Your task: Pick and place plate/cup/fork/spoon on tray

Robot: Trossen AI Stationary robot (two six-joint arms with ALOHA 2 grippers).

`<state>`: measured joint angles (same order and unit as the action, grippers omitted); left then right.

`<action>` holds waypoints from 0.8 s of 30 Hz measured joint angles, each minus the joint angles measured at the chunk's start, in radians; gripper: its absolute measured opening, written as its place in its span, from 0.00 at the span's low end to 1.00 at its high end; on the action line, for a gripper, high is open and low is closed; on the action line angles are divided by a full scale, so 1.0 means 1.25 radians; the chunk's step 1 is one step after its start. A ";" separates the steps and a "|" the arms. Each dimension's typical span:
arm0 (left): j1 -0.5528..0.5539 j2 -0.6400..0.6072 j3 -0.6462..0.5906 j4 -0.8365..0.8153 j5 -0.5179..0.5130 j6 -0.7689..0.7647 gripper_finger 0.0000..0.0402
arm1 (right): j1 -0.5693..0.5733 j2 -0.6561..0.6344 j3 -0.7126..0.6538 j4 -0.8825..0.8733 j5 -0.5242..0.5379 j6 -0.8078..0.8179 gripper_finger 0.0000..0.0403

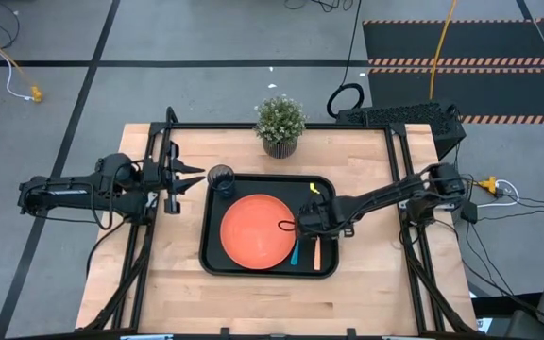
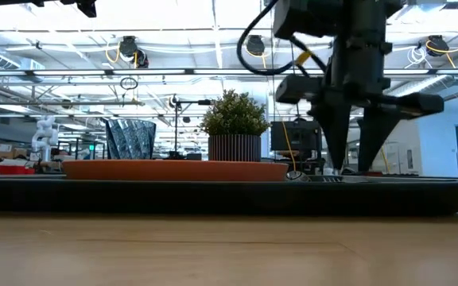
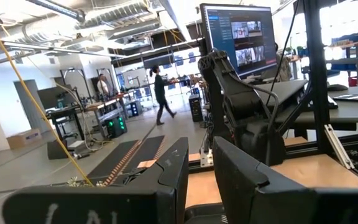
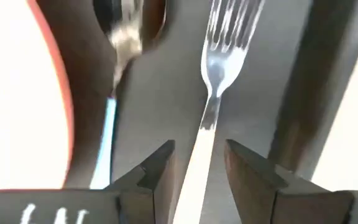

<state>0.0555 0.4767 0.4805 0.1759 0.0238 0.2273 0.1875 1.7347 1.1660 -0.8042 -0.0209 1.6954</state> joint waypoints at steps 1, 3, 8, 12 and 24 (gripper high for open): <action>0.000 0.000 0.000 0.000 0.000 0.000 0.20 | 0.000 -0.009 0.000 -0.008 0.016 0.003 0.32; 0.000 0.000 0.000 0.000 0.000 0.000 0.20 | 0.000 -0.013 0.000 -0.017 0.025 0.005 0.32; 0.000 0.000 0.000 0.000 0.000 0.000 0.20 | 0.001 -0.008 0.000 0.014 0.036 0.005 0.32; 0.000 0.000 0.000 0.000 0.000 0.000 0.20 | 0.000 -0.006 0.000 0.085 0.076 0.012 0.32; 0.000 0.000 0.000 0.001 -0.002 0.000 0.20 | -0.014 0.045 0.001 0.165 0.067 -0.004 0.32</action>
<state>0.0555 0.4767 0.4805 0.1768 0.0213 0.2276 0.1696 1.7914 1.1671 -0.5986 0.0628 1.6908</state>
